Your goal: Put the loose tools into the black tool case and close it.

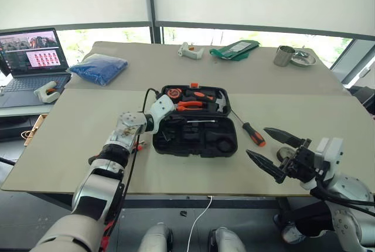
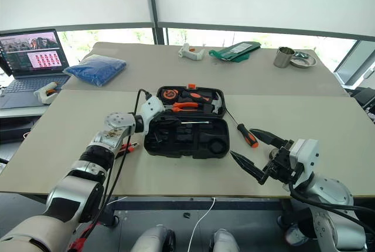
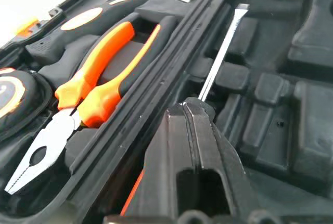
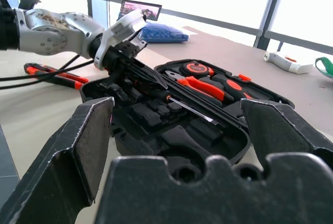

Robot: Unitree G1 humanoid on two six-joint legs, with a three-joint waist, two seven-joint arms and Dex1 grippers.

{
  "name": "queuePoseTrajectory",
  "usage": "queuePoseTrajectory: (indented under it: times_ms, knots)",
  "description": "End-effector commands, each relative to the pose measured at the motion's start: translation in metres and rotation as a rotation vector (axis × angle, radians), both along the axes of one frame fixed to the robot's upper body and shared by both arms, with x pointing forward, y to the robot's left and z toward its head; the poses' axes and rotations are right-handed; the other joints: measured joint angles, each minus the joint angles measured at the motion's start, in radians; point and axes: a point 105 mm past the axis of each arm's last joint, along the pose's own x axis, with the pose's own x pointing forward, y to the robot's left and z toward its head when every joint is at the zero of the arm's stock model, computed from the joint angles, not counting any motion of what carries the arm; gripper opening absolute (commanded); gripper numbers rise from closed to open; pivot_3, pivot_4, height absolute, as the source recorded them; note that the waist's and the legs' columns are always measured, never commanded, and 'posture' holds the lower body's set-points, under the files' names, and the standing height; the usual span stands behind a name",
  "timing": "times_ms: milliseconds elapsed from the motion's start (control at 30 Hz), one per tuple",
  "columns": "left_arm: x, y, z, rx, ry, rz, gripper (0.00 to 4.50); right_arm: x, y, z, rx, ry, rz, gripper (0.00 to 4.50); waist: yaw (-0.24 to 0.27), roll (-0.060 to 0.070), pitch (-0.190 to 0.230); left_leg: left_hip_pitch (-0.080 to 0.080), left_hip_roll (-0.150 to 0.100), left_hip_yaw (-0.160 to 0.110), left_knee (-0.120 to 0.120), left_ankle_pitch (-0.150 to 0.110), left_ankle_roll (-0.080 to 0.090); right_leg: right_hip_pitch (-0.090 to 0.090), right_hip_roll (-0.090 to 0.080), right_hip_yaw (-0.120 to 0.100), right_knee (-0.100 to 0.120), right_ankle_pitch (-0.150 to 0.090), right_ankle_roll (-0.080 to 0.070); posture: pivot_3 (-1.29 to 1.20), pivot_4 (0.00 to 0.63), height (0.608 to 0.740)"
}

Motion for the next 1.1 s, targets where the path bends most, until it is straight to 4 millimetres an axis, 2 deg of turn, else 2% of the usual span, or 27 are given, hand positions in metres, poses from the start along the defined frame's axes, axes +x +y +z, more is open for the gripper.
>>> queuePoseTrajectory:
  times_ms: [33, 233, 333, 400, 500, 633, 700, 733, 767, 800, 867, 967, 1000, 1100]
  knots:
    - [-0.008, -0.01, -0.019, 0.063, 0.058, -0.023, 0.07, -0.003, 0.001, 0.007, 0.007, -0.029, -0.002, 4.5, -0.001, 0.0, 0.0, 0.0, 0.0, 0.0, 0.001, 0.0, 0.0, 0.0, 0.0, 0.0, 0.0, 0.0, 0.0, 0.0, 0.15, 0.74]
    - [-0.012, -0.007, -0.042, 0.183, 0.115, -0.004, 0.07, -0.003, 0.001, 0.003, 0.016, -0.016, -0.009, 4.5, 0.0, 0.003, -0.002, 0.001, 0.0, -0.001, 0.003, -0.001, 0.001, 0.002, 0.0, 0.0, 0.0, 0.0, 0.0, 0.0, 0.15, 0.74]
    - [-0.008, -0.01, -0.035, 0.132, 0.089, 0.01, 0.07, -0.003, 0.002, 0.001, 0.019, -0.015, -0.013, 4.5, 0.0, 0.004, -0.003, 0.002, 0.0, -0.001, 0.004, -0.001, 0.002, 0.003, -0.001, 0.0, 0.0, 0.001, 0.001, 0.0, 0.15, 0.74]
    - [-0.007, -0.013, -0.017, 0.026, 0.042, -0.005, 0.07, -0.003, -0.002, 0.0, 0.017, -0.015, -0.032, 4.5, 0.0, 0.004, -0.003, 0.002, 0.0, -0.001, 0.004, -0.001, 0.002, 0.003, -0.001, 0.0, 0.0, 0.001, 0.002, 0.0, 0.15, 0.74]
    - [-0.007, -0.007, 0.024, -0.192, -0.036, -0.01, 0.73, -0.003, -0.019, -0.001, -0.001, -0.03, -0.098, 4.5, -0.001, 0.004, -0.003, 0.001, 0.0, -0.001, 0.004, -0.001, 0.002, 0.002, -0.001, 0.0, 0.0, 0.001, 0.002, 0.0, 0.15, 0.74]
    - [-0.021, 0.018, 0.059, -0.289, -0.155, -0.061, 2.11, -0.007, -0.049, 0.0, -0.006, -0.035, -0.218, 4.5, -0.005, 0.004, -0.003, -0.004, 0.0, -0.001, 0.004, -0.001, 0.002, -0.002, -0.001, 0.001, 0.0, 0.003, -0.001, 0.0, 0.15, 0.74]
    - [-0.025, 0.04, 0.067, -0.342, -0.153, -0.018, 2.92, -0.015, -0.068, -0.006, -0.034, -0.019, -0.283, 4.5, -0.005, 0.004, -0.003, -0.003, 0.0, 0.0, 0.003, -0.002, 0.002, -0.002, -0.001, 0.001, 0.0, 0.005, -0.005, 0.0, 0.15, 0.74]
    - [-0.03, 0.053, 0.068, -0.353, -0.155, -0.017, 3.16, -0.02, -0.08, -0.011, -0.04, -0.002, -0.324, 4.5, -0.005, 0.004, -0.003, -0.003, 0.001, 0.0, 0.003, -0.002, 0.002, -0.002, -0.001, 0.001, 0.0, 0.005, -0.005, 0.0, 0.15, 0.74]
    - [-0.037, 0.063, 0.069, -0.36, -0.167, -0.025, 3.65, -0.025, -0.09, -0.015, -0.044, 0.012, -0.36, 4.5, -0.006, 0.005, -0.003, -0.003, 0.001, 0.0, 0.003, -0.002, 0.002, -0.001, -0.001, 0.001, 0.0, 0.005, -0.005, 0.0, 0.15, 0.74]
    - [-0.043, 0.07, 0.069, -0.361, -0.187, -0.035, 3.93, -0.03, -0.098, -0.02, -0.058, 0.025, -0.388, 4.5, -0.006, 0.005, -0.003, -0.002, 0.001, 0.0, 0.003, -0.002, 0.002, -0.001, -0.001, 0.001, -0.001, 0.005, -0.004, 0.0, 0.15, 0.74]
    - [-0.061, 0.09, 0.061, -0.337, -0.202, -0.06, 4.49, -0.04, -0.117, -0.033, -0.105, 0.051, -0.454, 4.5, -0.008, 0.006, -0.003, 0.0, 0.001, 0.001, 0.003, -0.003, 0.002, 0.001, -0.001, 0.001, -0.001, 0.001, 0.001, 0.0, 0.15, 0.74]
    - [-0.092, 0.116, 0.044, -0.299, -0.168, -0.092, 4.49, -0.051, -0.136, -0.045, -0.141, 0.053, -0.558, 4.5, -0.014, 0.007, -0.003, 0.001, 0.001, 0.001, 0.003, -0.003, 0.002, 0.001, -0.001, 0.002, -0.002, 0.0, -0.001, 0.0, 0.15, 0.74]
    - [-0.101, 0.123, 0.039, -0.277, -0.163, -0.1, 4.49, -0.053, -0.138, -0.049, -0.152, 0.055, -0.572, 4.5, -0.017, 0.007, -0.003, 0.002, 0.002, 0.001, 0.003, -0.005, -0.002, 0.001, -0.001, 0.002, -0.001, -0.004, -0.006, 0.0, 0.15, 0.74]
    - [-0.124, 0.137, 0.029, -0.232, -0.133, -0.107, 4.49, -0.054, -0.136, -0.055, -0.156, 0.069, -0.579, 4.5, -0.022, 0.008, -0.003, 0.002, 0.003, 0.001, 0.003, -0.008, -0.007, 0.0, -0.001, 0.003, -0.001, -0.004, -0.008, 0.0, 0.15, 0.74]
